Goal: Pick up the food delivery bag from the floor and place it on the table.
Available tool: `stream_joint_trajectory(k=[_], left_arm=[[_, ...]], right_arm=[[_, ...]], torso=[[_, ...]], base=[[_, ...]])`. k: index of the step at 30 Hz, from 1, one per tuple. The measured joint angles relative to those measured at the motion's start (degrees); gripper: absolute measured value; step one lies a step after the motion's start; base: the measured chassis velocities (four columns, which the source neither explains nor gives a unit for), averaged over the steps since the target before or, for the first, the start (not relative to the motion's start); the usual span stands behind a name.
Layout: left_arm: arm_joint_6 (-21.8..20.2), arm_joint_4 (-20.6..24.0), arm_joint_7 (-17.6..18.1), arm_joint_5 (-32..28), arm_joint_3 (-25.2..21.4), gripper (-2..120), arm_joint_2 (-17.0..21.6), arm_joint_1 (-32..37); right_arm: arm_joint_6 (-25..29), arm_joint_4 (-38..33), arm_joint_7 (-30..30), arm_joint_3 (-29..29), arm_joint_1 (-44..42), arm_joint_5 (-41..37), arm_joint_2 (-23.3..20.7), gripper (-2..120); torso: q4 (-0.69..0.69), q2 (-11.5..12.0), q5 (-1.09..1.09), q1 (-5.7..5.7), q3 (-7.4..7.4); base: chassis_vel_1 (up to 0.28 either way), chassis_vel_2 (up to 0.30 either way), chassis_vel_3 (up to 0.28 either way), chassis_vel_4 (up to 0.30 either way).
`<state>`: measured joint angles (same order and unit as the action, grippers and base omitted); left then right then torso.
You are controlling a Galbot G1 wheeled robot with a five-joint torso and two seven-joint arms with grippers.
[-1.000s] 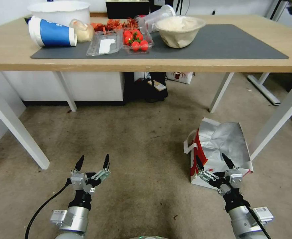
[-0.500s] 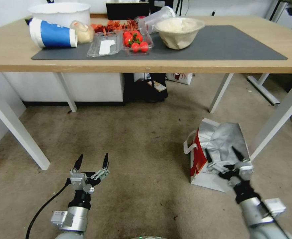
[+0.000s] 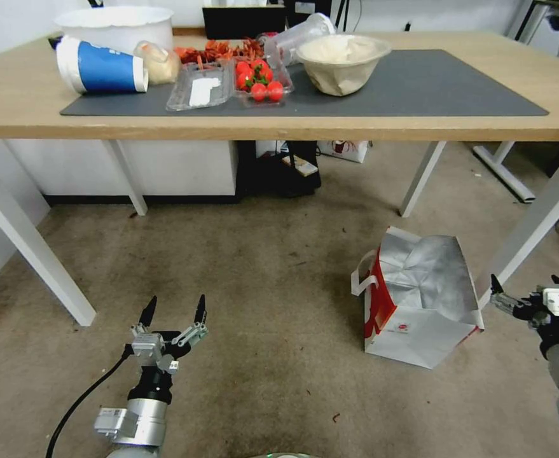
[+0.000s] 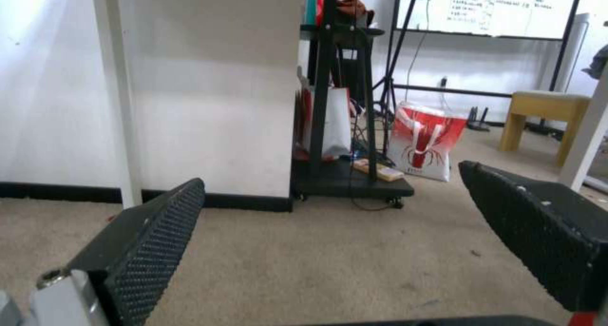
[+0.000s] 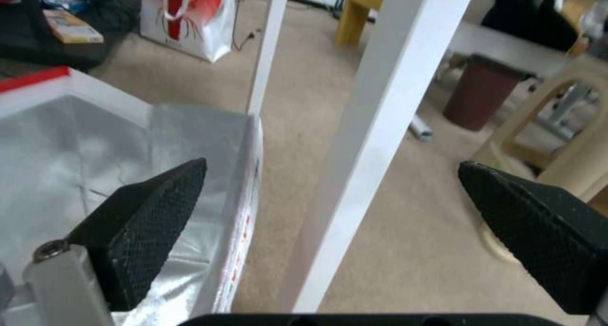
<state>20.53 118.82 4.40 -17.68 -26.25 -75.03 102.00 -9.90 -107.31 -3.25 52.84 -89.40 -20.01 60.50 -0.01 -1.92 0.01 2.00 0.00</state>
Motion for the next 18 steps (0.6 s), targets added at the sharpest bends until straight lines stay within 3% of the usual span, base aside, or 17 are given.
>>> stream_joint_trajectory(k=[5, 18], left_arm=[[0.69, -0.85, -0.02, 0.28, 0.4, 100, -0.36, -0.09], [1.05, -1.42, 0.22, 0.96, 0.43, 100, -1.32, -0.51]], right_arm=[[1.02, 6.97, 1.14, -3.22, 3.78, -0.77, -2.07, 100], [-0.72, 9.63, 2.65, -8.13, 6.29, 1.32, -2.15, 100]], torso=[[0.01, -0.02, 0.0, 0.01, 0.0], [0.01, -0.05, -0.01, 0.01, 0.0]], base=[[0.0, 0.0, 0.0, 0.0], [0.0, 0.0, 0.0, 0.0]])
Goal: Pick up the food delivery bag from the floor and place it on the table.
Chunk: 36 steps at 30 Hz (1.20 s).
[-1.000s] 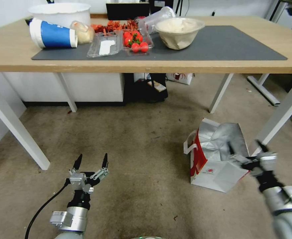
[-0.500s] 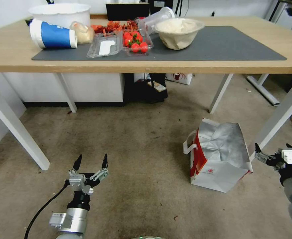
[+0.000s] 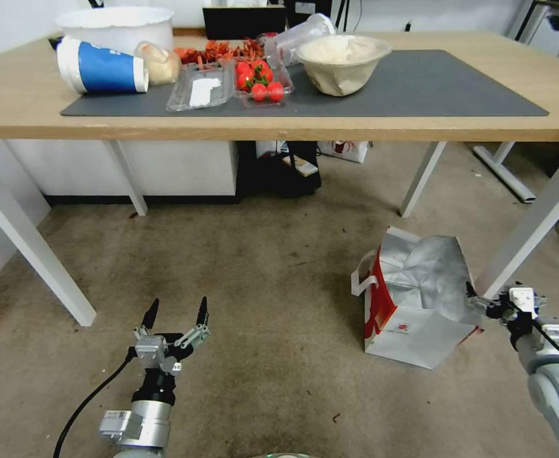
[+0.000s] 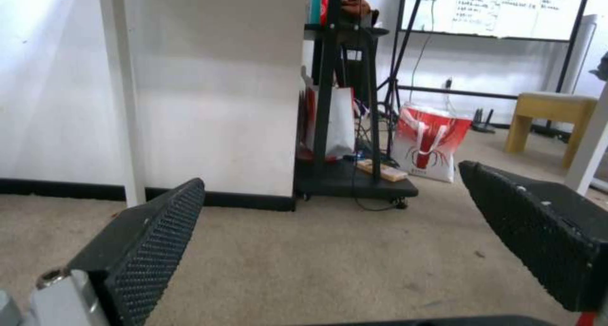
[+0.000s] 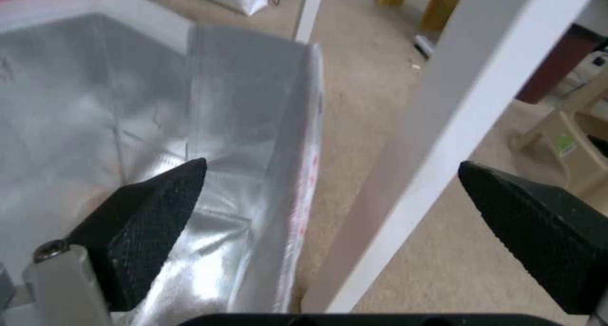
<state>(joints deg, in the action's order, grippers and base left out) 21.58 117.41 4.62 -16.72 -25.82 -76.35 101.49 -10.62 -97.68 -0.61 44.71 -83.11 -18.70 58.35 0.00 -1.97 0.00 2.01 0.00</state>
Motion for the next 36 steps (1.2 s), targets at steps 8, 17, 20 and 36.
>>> stream_joint_trajectory(k=[8, 17, 20, 36], left_arm=[[-0.17, -0.33, 0.19, 0.39, -0.03, 100, -0.42, -0.09], [-0.17, -0.57, 0.35, 0.96, 0.18, 100, -1.03, -0.16], [-0.18, -0.57, 0.4, 1.1, 0.2, 100, -1.22, -0.17], [-0.19, -0.64, 1.09, 1.37, 0.2, 100, -1.6, -0.12]], right_arm=[[-2.71, 1.16, 0.08, -2.67, 1.75, 0.63, -1.14, 100], [-7.6, 2.42, -1.15, -5.21, 4.27, 0.91, -2.87, 100], [-8.44, 3.16, -1.17, -5.81, 4.66, 0.87, -3.11, 100], [-9.73, 5.56, -1.56, -7.24, 5.56, 0.64, -1.79, 93]], torso=[[0.0, -0.01, 0.0, 0.0, 0.0], [0.0, -0.02, 0.0, 0.0, 0.0], [0.0, -0.02, 0.01, 0.0, 0.0], [0.0, -0.03, 0.0, 0.0, 0.0]], base=[[0.0, 0.0, 0.0, 0.0], [0.0, 0.0, 0.0, 0.0], [0.0, 0.0, 0.0, 0.0], [0.0, 0.0, 0.0, 0.0]])
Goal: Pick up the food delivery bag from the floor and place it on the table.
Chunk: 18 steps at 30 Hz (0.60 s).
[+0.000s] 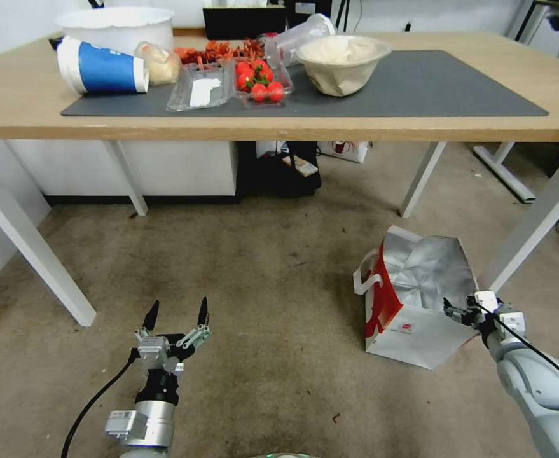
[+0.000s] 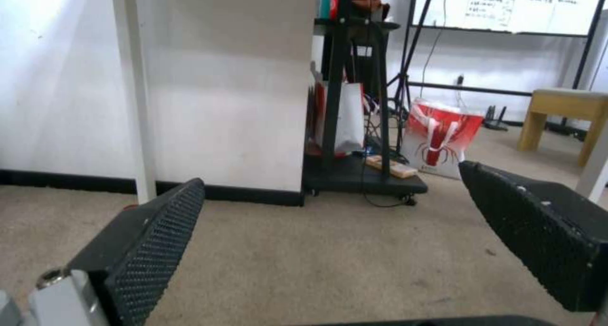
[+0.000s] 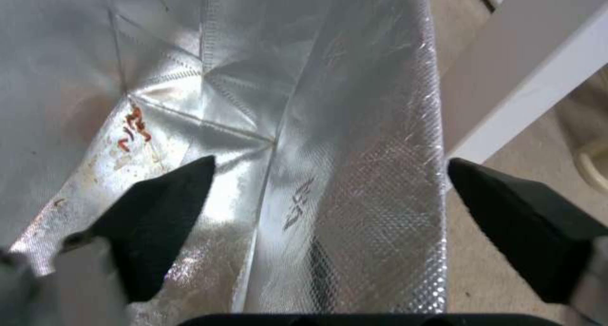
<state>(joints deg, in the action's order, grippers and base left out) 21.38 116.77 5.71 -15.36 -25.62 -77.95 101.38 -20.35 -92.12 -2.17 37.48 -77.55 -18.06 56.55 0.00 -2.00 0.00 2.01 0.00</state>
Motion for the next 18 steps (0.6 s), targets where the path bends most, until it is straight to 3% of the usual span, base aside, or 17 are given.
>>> stream_joint_trajectory(k=[6, 13, 18], left_arm=[[0.12, 0.13, 0.16, -0.01, -0.02, 100, -0.01, 0.02], [0.77, 0.2, 0.25, -0.09, -0.05, 100, 0.14, 0.08], [0.98, 0.2, 0.37, -0.11, -0.07, 100, 0.29, 0.14]], right_arm=[[-0.22, -0.12, 0.0, 0.01, -0.37, -0.19, 0.14, 79], [-0.3, -0.08, 0.07, 0.23, -0.96, -0.53, 0.47, 49], [-0.3, -0.02, 0.09, 0.28, -1.14, -0.53, 0.48, 36]], torso=[[0.0, 0.0, 0.0, 0.0, 0.0], [0.0, 0.0, 0.0, 0.0, 0.0], [0.0, 0.0, 0.0, 0.0, 0.0]], base=[[0.0, 0.0, 0.0, 0.0], [0.0, 0.0, 0.0, 0.0], [0.0, 0.0, 0.0, 0.0]])
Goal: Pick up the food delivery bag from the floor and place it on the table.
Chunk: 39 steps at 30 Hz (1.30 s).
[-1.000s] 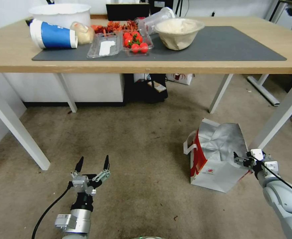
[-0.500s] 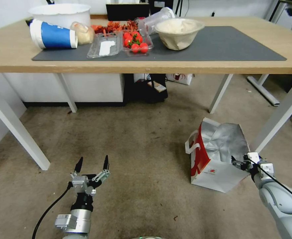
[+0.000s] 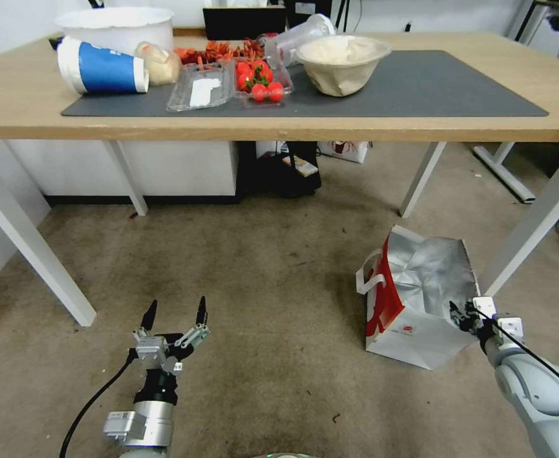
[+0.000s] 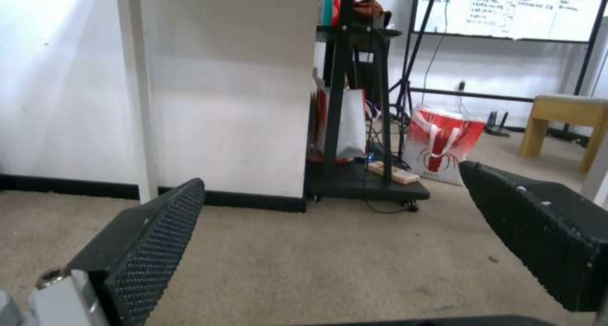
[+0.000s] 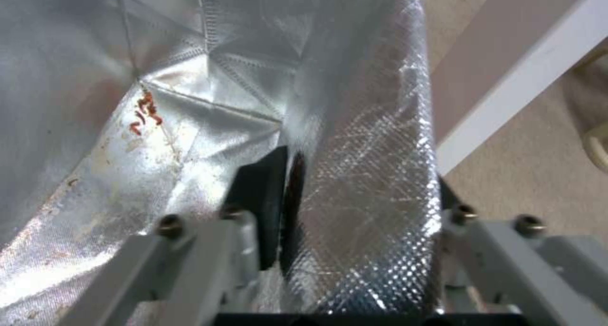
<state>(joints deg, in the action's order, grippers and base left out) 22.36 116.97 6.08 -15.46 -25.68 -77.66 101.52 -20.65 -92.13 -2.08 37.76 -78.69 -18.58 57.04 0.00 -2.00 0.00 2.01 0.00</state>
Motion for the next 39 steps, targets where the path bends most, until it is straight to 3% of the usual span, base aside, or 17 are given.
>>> stream_joint_trajectory(k=[2, 8, 9, 15, 19, 21, 23, 25, 32, 34, 36, 38, 39], left_arm=[[0.05, 0.0, 0.13, -0.02, 0.0, 100, 0.01, -0.03], [0.06, 0.09, 0.18, -0.02, 0.0, 100, 0.06, -0.08], [0.06, 0.14, 0.2, -0.03, -0.05, 100, 0.11, -0.09], [0.06, 0.14, 0.34, -0.04, -0.18, 100, 0.19, -0.13], [0.07, 0.21, 0.5, -0.08, -0.28, 100, 0.21, -0.19], [0.09, 0.23, 0.59, -0.09, -0.35, 100, 0.22, -0.29], [0.1, 0.23, 0.6, -0.09, -0.35, 100, 0.21, -0.31], [0.12, 0.24, 0.63, -0.11, -0.27, 100, 0.06, -0.4], [0.12, 0.58, 0.63, -0.12, -0.29, 100, -0.1, -0.33], [0.12, 0.81, 0.69, -0.12, -0.53, 100, -0.08, -0.14], [0.12, 0.85, 0.74, -0.12, -0.59, 100, -0.07, -0.11], [0.13, 1.11, 1.02, -0.12, -0.67, 100, -0.06, 0.06], [0.13, 1.11, 1.02, -0.12, -0.67, 100, -0.06, 0.06]], right_arm=[[0.0, -0.01, 0.01, 0.1, -0.13, -0.02, -0.07, 25], [0.0, -0.08, 0.1, 0.22, -0.16, -0.16, -0.35, 8], [0.0, -0.24, 0.14, 0.25, -0.18, -0.37, -0.54, 0], [1.08, -0.73, 1.08, 0.31, -0.3, -1.45, -1.07, 0], [4.4, -1.41, 5.58, 0.9, -1.18, -4.51, -2.45, 0], [7.4, -2.46, 11.49, 2.16, -2.68, -5.72, -4.89, 0], [7.77, -2.79, 12.66, 2.51, -3.04, -6.05, -5.48, 0], [8.64, -5.28, 18.02, 4.33, -4.88, -9.34, -8.86, 0], [8.7, -9.35, 24.24, 6.17, -7.62, -15.07, -13.13, 0], [9.25, -10.89, 30.73, 7.49, -8.79, -17.92, -15.73, 0], [9.38, -11.04, 32.6, 7.75, -8.88, -18.46, -16.3, 0], [10.12, -10.5, 41.72, 8.28, -8.25, -20.06, -18.56, 0], [10.12, -10.5, 41.72, 8.28, -8.25, -20.06, -18.56, 0]], torso=[[0.0, 0.0, 0.0, 0.0, 0.0], [0.0, 0.0, 0.01, 0.0, 0.0], [0.0, 0.0, 0.0, 0.0, 0.0], [0.0, 0.0, 0.01, 0.0, 0.0], [0.0, 0.0, 0.01, 0.0, 0.0], [0.0, 0.0, 0.01, 0.0, 0.0], [0.0, 0.0, 0.01, 0.0, 0.0], [0.0, 0.0, 0.0, 0.0, 0.0], [0.0, 0.0, 0.0, 0.0, 0.0], [0.0, 0.0, 0.01, 0.0, 0.0], [0.0, 0.0, 0.0, 0.0, 0.0], [0.0, 0.0, 0.02, 0.0, 0.0], [0.0, 0.0, 0.02, 0.0, 0.0]], base=[[0.0, 0.0, 0.0, 0.0], [0.0, 0.0, 0.0, 0.0], [0.0, 0.0, 0.0, 0.0], [0.0, 0.0, 0.0, 0.0], [0.0, 0.0, 0.0, 0.0], [0.0, 0.0, 0.0, 0.0], [0.0, 0.0, 0.0, 0.0], [0.0, 0.0, 0.0, 0.0], [0.0, 0.0, 0.0, 0.0], [0.0, 0.0, 0.0, 0.0], [0.0, 0.0, 0.0, 0.0], [0.0, 0.0, 0.0, 0.0], [0.0, 0.0, 0.0, 0.0]])
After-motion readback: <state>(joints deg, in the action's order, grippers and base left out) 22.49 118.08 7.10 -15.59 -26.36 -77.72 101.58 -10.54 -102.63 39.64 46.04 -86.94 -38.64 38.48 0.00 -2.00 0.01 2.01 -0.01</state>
